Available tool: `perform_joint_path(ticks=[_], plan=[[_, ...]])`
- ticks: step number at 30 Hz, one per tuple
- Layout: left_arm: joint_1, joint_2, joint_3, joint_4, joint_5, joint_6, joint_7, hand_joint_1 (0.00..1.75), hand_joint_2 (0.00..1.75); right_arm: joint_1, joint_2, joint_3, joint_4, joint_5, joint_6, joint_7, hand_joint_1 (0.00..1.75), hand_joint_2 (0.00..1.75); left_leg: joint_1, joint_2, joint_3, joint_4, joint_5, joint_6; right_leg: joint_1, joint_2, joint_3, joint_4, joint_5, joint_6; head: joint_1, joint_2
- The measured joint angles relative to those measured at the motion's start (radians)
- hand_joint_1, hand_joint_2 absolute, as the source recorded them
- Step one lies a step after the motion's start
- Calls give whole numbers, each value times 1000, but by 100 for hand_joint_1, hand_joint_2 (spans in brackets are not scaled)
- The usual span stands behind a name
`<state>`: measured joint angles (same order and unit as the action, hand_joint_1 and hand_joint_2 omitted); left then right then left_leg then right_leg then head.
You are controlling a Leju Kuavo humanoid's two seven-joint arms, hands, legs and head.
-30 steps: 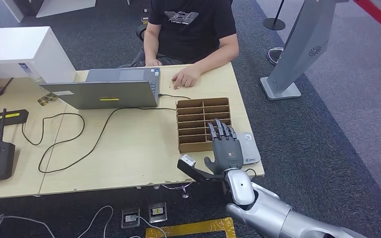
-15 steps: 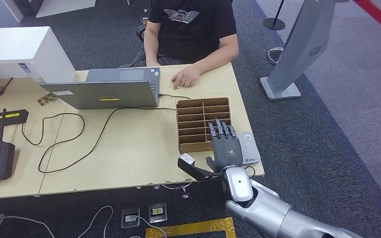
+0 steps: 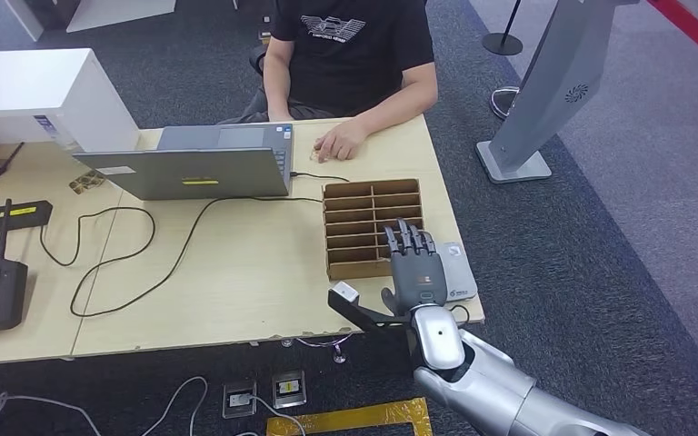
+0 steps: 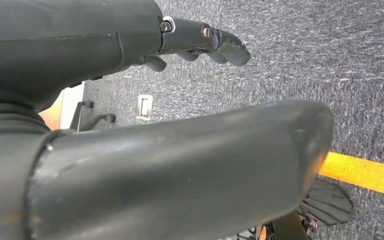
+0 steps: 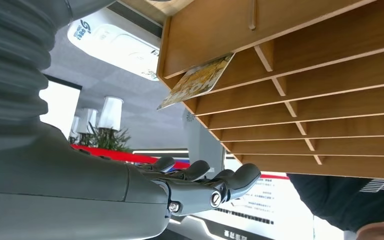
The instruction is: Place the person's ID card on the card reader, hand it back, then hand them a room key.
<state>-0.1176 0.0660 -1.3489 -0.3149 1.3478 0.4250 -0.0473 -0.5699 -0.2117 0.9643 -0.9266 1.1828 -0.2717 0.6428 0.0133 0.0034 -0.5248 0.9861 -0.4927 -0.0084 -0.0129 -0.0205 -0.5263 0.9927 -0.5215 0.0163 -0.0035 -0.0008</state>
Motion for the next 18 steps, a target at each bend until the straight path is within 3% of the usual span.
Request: perform_joint_path(ticks=[18], plan=[[0,0,0,0,-11,2,0,0,0,18,0,-15,-15,-27,-2,0,0,175,0,0,0,0,0,0,0,0,0,0,0,0,0,0]])
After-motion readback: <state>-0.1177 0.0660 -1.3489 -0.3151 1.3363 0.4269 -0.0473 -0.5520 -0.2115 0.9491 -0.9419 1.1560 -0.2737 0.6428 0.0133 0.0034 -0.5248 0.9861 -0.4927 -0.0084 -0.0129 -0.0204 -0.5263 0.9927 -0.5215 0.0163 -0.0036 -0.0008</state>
